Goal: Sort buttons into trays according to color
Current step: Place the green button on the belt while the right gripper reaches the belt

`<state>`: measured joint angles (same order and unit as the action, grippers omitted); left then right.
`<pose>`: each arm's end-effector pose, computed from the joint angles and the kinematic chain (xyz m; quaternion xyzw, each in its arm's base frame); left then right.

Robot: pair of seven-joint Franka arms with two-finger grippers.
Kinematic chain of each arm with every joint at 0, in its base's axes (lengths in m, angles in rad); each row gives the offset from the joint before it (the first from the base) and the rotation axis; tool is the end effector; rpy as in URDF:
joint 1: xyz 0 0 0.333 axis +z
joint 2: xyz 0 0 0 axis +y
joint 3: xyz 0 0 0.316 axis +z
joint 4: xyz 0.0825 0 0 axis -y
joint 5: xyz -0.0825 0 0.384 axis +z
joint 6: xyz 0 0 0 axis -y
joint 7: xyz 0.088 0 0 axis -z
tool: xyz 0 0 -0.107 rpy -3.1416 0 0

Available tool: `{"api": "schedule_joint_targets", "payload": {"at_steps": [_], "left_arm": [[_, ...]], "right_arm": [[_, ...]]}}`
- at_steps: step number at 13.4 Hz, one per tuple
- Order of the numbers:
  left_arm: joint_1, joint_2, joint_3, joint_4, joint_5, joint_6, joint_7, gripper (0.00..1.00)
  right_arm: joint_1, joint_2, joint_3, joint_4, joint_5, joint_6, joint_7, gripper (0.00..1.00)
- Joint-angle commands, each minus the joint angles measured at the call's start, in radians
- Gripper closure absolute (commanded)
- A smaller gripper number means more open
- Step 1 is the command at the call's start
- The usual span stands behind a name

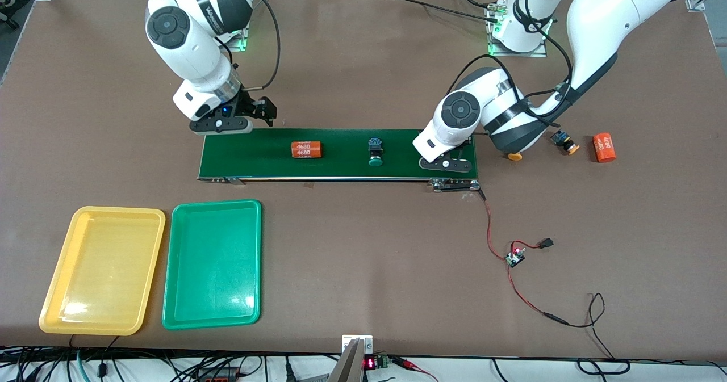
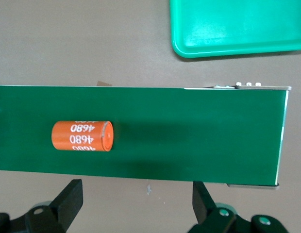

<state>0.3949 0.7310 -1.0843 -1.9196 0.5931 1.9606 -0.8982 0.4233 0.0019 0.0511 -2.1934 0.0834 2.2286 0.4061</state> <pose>0.4956 -0.3186 0.2604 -0.9914 0.0347 0.1223 0.0314 0.4742 0.2464 0.3873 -0.9993 -0.0092 -0.0008 0.0374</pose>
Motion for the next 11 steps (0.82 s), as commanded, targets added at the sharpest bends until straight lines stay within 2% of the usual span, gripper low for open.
{"api": "schedule_joint_targets", "payload": {"at_steps": [1,4,7,9,11], "left_arm": [[0.010,-0.018,-0.005,0.013,0.022,0.004,-0.018,0.03],[0.024,-0.030,-0.052,0.062,0.020,-0.024,-0.021,0.00],[0.087,-0.028,-0.103,0.169,0.013,-0.121,-0.001,0.00],[0.101,-0.027,-0.105,0.246,0.007,-0.150,0.111,0.00],[0.128,-0.025,-0.102,0.325,0.004,-0.266,0.224,0.00]], "right_arm": [[0.026,0.067,0.001,0.044,0.013,0.037,0.006,0.00],[0.069,0.143,0.001,0.081,0.013,0.098,0.086,0.00],[0.078,0.188,0.001,0.109,0.013,0.091,0.115,0.00],[0.078,0.194,0.001,0.107,0.013,0.089,0.149,0.00],[0.100,0.196,0.001,0.109,0.013,0.086,0.148,0.00]]}}
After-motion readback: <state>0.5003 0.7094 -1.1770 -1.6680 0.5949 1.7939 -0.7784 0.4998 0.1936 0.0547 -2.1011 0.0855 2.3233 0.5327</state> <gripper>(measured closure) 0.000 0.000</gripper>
